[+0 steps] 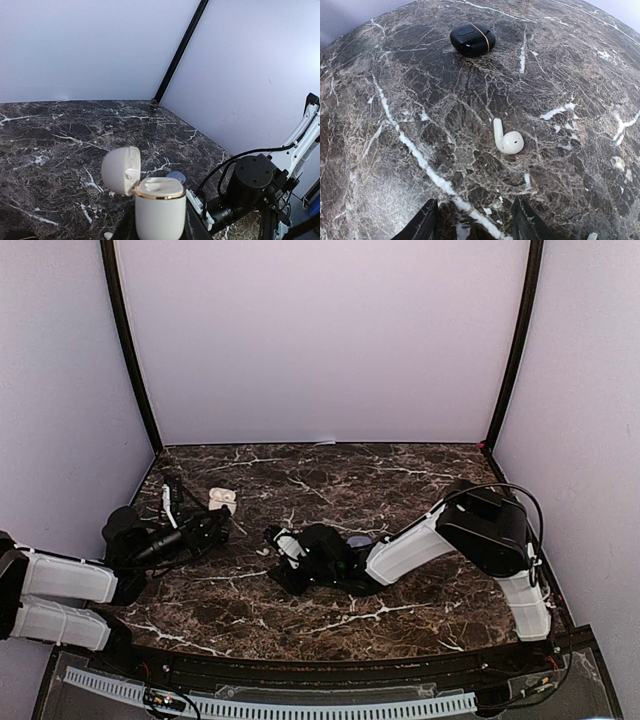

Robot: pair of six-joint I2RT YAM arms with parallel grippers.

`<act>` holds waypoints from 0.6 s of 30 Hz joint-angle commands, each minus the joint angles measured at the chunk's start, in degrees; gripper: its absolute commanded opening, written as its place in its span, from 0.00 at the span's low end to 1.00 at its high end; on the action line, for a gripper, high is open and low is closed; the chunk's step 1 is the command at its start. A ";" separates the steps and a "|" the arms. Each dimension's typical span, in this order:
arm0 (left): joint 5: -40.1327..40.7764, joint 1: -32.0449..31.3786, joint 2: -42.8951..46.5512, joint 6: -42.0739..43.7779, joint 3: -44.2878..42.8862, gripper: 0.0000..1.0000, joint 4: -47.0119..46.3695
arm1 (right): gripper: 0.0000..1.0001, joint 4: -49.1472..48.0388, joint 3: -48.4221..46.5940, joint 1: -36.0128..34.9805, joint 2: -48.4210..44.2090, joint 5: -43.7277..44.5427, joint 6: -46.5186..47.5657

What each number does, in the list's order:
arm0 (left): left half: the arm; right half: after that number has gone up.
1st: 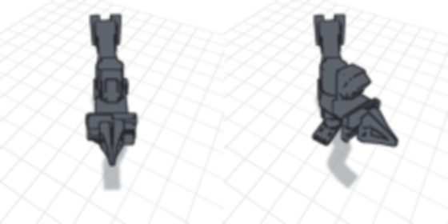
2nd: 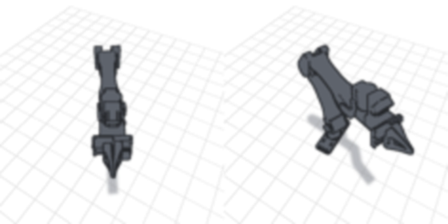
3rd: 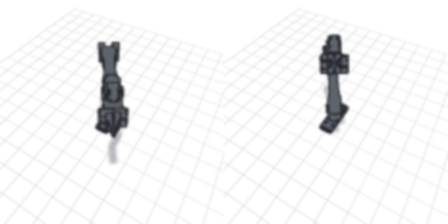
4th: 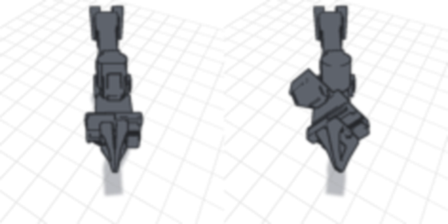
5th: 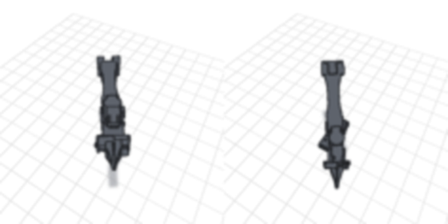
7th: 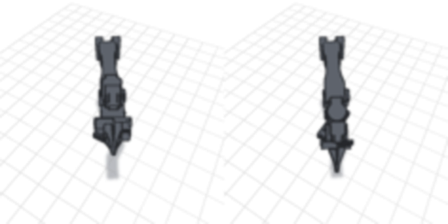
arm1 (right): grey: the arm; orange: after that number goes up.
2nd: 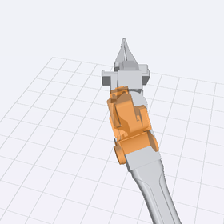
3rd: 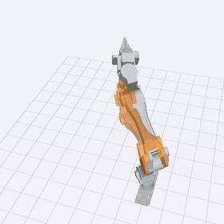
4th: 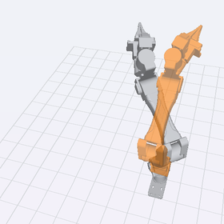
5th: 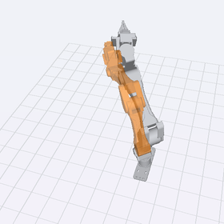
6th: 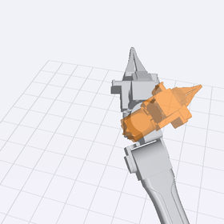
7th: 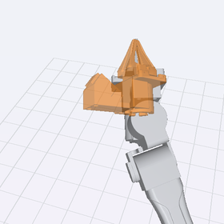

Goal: Insert the wireless bluetooth earbuds into the charging case

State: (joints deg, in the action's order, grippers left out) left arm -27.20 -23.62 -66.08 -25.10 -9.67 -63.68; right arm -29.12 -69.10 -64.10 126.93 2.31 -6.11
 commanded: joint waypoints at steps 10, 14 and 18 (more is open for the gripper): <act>2.81 0.44 8.97 1.69 2.02 0.18 4.10 | 0.54 2.73 -5.31 1.35 5.04 -1.18 5.30; 2.51 0.54 10.32 1.77 2.35 0.18 5.16 | 0.54 5.47 -9.20 2.16 6.89 -0.63 5.29; 2.13 0.51 11.09 1.99 2.46 0.18 5.56 | 0.54 7.66 -11.67 2.70 8.19 0.21 5.72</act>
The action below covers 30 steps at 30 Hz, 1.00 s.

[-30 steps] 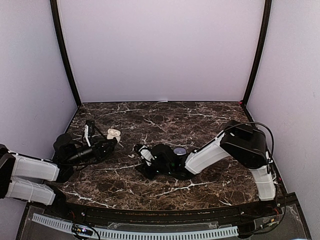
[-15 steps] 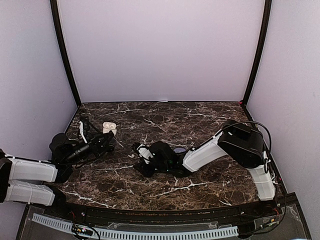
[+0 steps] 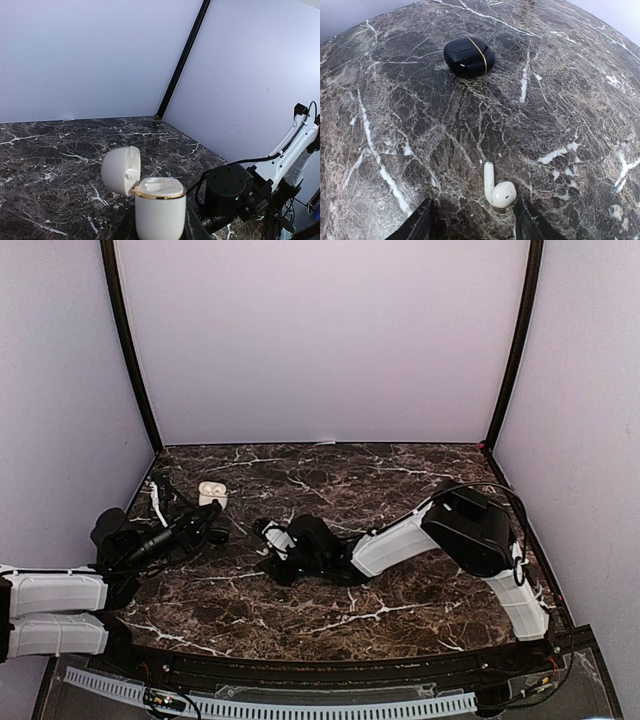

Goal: Insert the wireless bluetooth earbuds into the charging case

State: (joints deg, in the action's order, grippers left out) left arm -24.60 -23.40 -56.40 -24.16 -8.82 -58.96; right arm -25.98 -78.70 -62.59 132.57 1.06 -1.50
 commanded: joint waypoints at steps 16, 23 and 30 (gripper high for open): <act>-1.72 0.33 2.30 0.83 1.62 0.18 1.27 | 0.35 7.85 -6.64 2.48 5.24 -1.87 3.15; -2.26 0.33 2.18 0.39 1.76 0.18 1.26 | 0.21 8.21 -5.96 2.47 4.97 -2.92 2.88; -3.13 0.31 1.82 0.10 1.15 0.18 2.05 | 0.11 8.40 -4.76 2.48 3.94 -3.25 2.35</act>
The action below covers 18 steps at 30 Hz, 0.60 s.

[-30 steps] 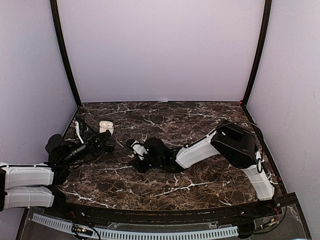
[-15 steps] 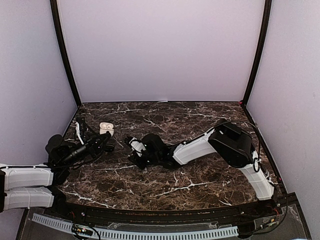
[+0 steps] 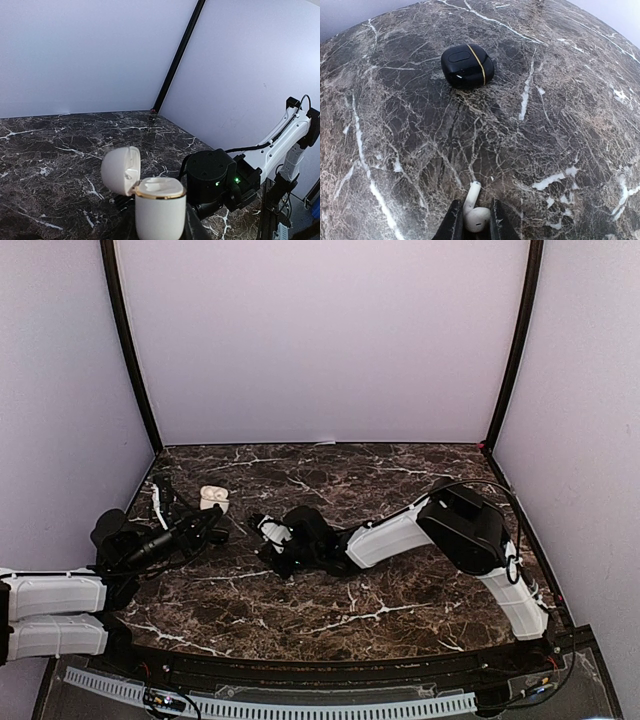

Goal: Insert the wireless bluetooth earbuds into the charging case

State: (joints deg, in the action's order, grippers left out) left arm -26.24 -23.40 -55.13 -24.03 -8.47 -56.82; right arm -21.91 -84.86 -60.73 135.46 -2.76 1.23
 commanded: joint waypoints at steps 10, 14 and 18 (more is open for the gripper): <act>-1.98 0.33 -0.26 0.43 0.41 0.18 0.22 | 0.02 2.44 5.11 0.62 -1.70 0.13 -1.23; -4.37 0.29 -1.67 1.68 -0.83 0.18 2.05 | 0.02 1.74 7.64 0.54 -3.73 -0.49 -1.28; -6.94 0.22 -3.13 1.39 -1.35 0.17 1.61 | 0.02 -0.28 14.23 0.52 -7.85 -1.07 -1.65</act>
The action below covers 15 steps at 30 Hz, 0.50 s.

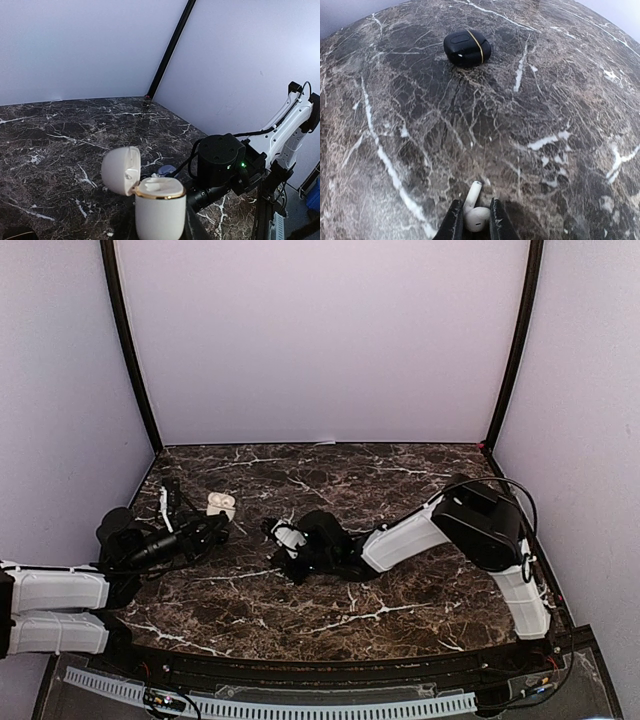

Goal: Insert the wireless bluetooth earbuds into the charging case

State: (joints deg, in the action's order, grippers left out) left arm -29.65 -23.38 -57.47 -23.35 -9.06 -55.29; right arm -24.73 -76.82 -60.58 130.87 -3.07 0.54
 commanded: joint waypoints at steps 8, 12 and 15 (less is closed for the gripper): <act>-12.90 -1.69 -8.06 0.71 -1.77 0.17 -2.61 | 0.03 -1.07 25.00 -0.11 -17.94 -3.47 -2.15; -17.71 -8.54 -15.76 5.03 -6.31 0.16 -0.37 | 0.03 0.52 31.48 -0.07 -26.19 -5.72 -3.37; -20.11 -12.92 -19.25 8.41 -9.75 0.15 3.06 | 0.03 4.90 33.44 0.02 -31.34 -9.07 -4.24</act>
State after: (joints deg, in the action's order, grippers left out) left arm -42.83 -31.77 -73.95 -20.45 -14.24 -54.72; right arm -23.00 -45.34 -60.60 105.47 -7.35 -1.85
